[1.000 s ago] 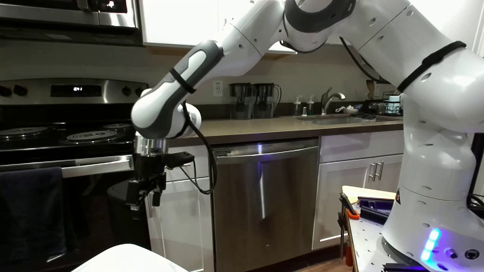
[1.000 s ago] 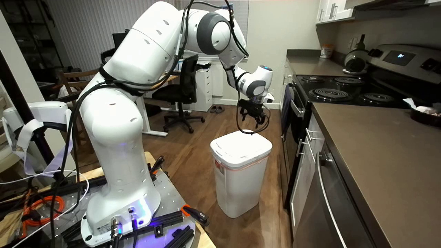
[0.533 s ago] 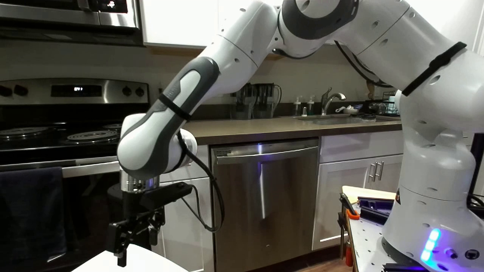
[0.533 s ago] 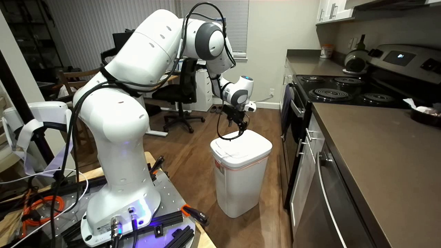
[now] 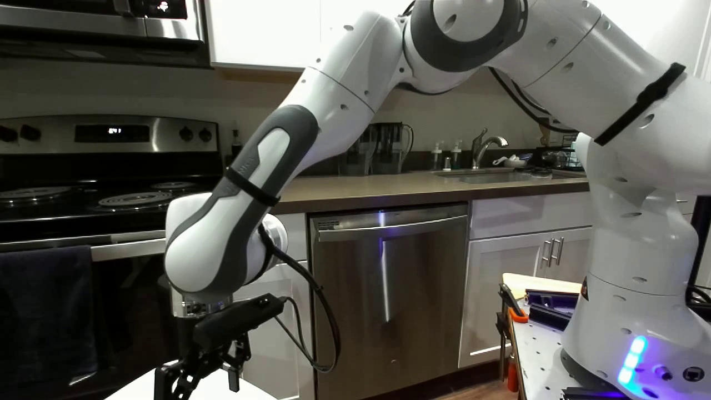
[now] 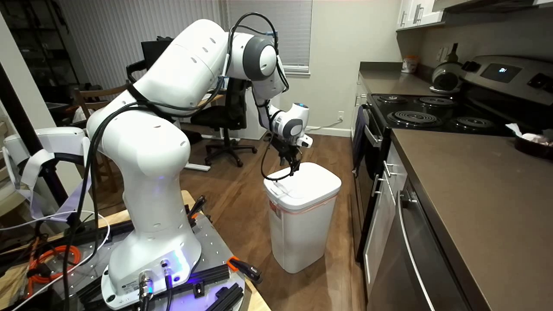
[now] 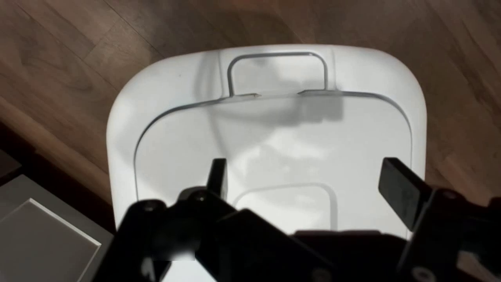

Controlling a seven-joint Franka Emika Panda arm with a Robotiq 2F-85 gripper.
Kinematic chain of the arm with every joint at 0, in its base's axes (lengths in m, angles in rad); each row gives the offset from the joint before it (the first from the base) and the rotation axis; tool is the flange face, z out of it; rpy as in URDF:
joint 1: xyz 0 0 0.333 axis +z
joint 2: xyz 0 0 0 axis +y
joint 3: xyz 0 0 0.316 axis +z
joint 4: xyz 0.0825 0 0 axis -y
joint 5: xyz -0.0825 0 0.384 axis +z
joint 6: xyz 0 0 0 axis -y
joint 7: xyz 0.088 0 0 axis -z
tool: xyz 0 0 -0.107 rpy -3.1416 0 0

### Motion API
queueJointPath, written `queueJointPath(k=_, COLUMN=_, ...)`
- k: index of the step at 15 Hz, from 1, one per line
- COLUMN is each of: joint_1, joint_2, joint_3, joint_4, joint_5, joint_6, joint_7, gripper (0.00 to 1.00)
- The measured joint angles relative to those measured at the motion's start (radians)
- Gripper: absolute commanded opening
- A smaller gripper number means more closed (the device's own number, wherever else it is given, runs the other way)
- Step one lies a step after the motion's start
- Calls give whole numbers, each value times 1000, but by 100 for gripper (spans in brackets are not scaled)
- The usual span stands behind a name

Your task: Open the bin

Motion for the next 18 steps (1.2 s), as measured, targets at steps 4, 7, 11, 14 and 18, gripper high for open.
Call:
queueJointPath(k=4, joint_1=5, joint_2=62, joint_3=-1, joint_4=38, joint_5=0, joint_6=8, joint_7=14, gripper=81)
queueJointPath(k=7, joint_1=20, joint_2=101, joint_3=-3, joint_4=56, joint_5=0, joint_6=31, joint_7=20, gripper=63)
queueJointPath(k=11, joint_1=50, joint_2=132, joint_3=-8, joint_4=62, joint_5=0, joint_6=59, joint_7=49, gripper=38)
queueJointPath(k=14, joint_1=74, joint_2=139, joint_3=-14, joint_4=62, joint_5=0, joint_6=66, joint_7=83, gripper=17)
queueJointPath(k=18, joint_1=90, joint_2=144, joint_3=-16, joint_4=62, joint_5=0, joint_6=67, joint_7=115, gripper=2)
